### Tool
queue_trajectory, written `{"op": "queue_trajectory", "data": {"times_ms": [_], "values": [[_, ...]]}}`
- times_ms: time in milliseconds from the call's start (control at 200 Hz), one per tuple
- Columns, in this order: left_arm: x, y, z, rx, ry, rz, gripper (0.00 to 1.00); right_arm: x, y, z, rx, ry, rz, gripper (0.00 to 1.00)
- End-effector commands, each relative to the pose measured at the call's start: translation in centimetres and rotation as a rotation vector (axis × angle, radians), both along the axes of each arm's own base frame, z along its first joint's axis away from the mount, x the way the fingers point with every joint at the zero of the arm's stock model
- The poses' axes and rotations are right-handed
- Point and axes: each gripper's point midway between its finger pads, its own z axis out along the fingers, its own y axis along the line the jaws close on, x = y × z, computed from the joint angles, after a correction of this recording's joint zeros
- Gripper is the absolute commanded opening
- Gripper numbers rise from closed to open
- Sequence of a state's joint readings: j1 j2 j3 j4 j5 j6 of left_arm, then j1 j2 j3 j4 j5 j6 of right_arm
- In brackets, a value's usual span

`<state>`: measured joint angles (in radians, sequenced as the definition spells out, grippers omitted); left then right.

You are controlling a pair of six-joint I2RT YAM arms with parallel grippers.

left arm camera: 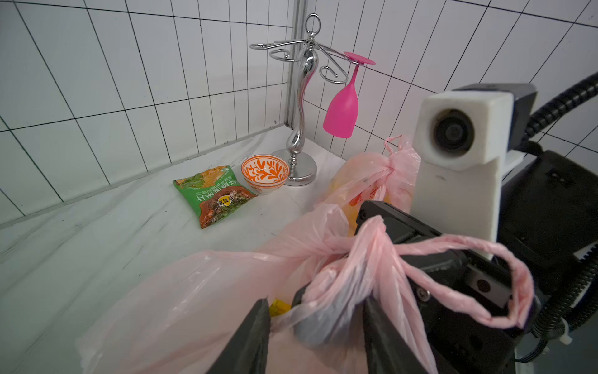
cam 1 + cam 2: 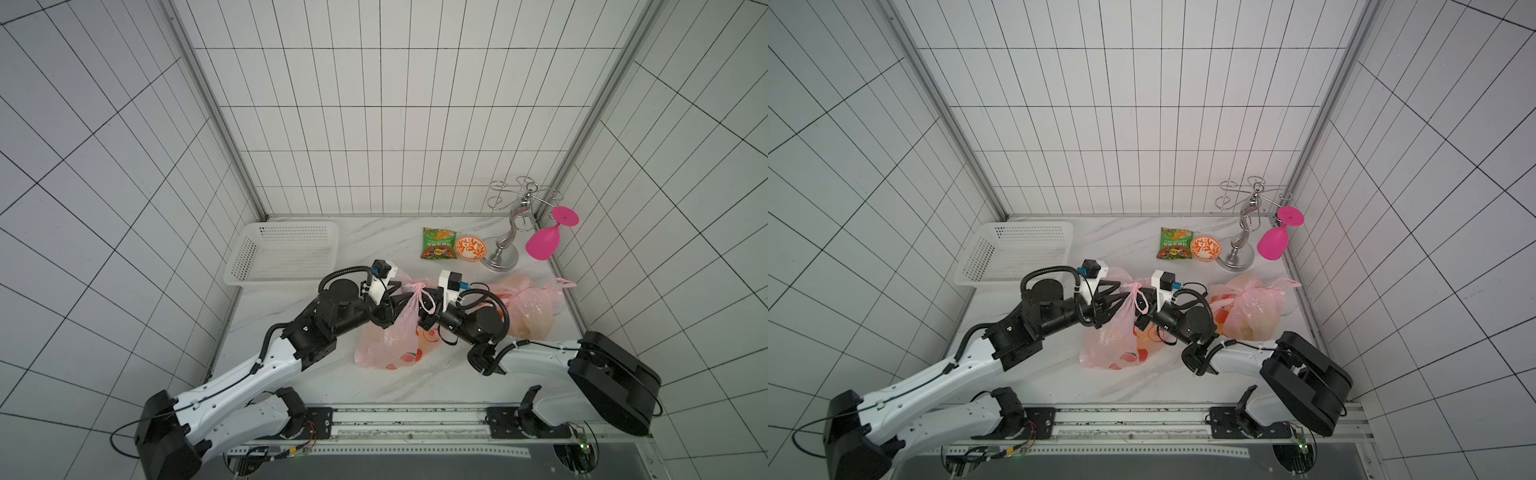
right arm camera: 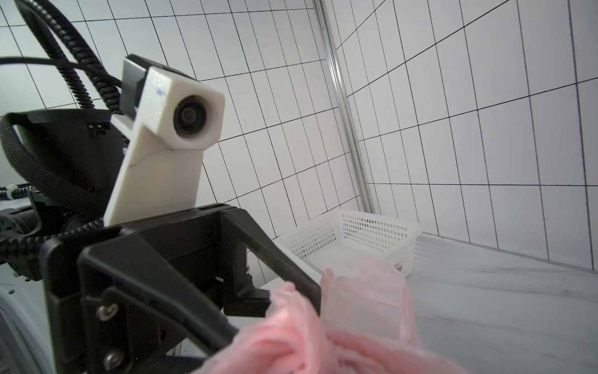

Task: Place the banana into a plastic bag & tie a knot
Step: Cross the plastic bag at the center of the board.

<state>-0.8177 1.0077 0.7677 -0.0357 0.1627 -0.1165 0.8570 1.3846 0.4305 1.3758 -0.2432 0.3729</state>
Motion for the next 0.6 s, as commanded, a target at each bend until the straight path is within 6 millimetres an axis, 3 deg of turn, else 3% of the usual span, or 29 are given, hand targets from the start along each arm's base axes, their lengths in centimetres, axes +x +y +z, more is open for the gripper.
{"op": "queue_trajectory", "data": {"times_ms": [0,130,390,595], "values": [[0.3,-0.4,1.0,0.014,-0.045,-0.006,0.48,-1.8,-0.3,2.7,0.047,-0.096,0.053,0.0],[0.3,-0.7,0.9,0.002,-0.032,-0.012,0.45,-2.2,-0.1,2.6,0.032,-0.107,0.072,0.0],[-2.3,-1.2,0.4,0.015,-0.024,0.022,0.21,-0.1,-2.3,2.2,0.04,-0.066,-0.103,0.0],[-3.2,-1.7,-0.8,-0.004,0.041,-0.02,0.11,-0.1,-2.0,2.8,0.038,-0.083,-0.095,0.0]]}}
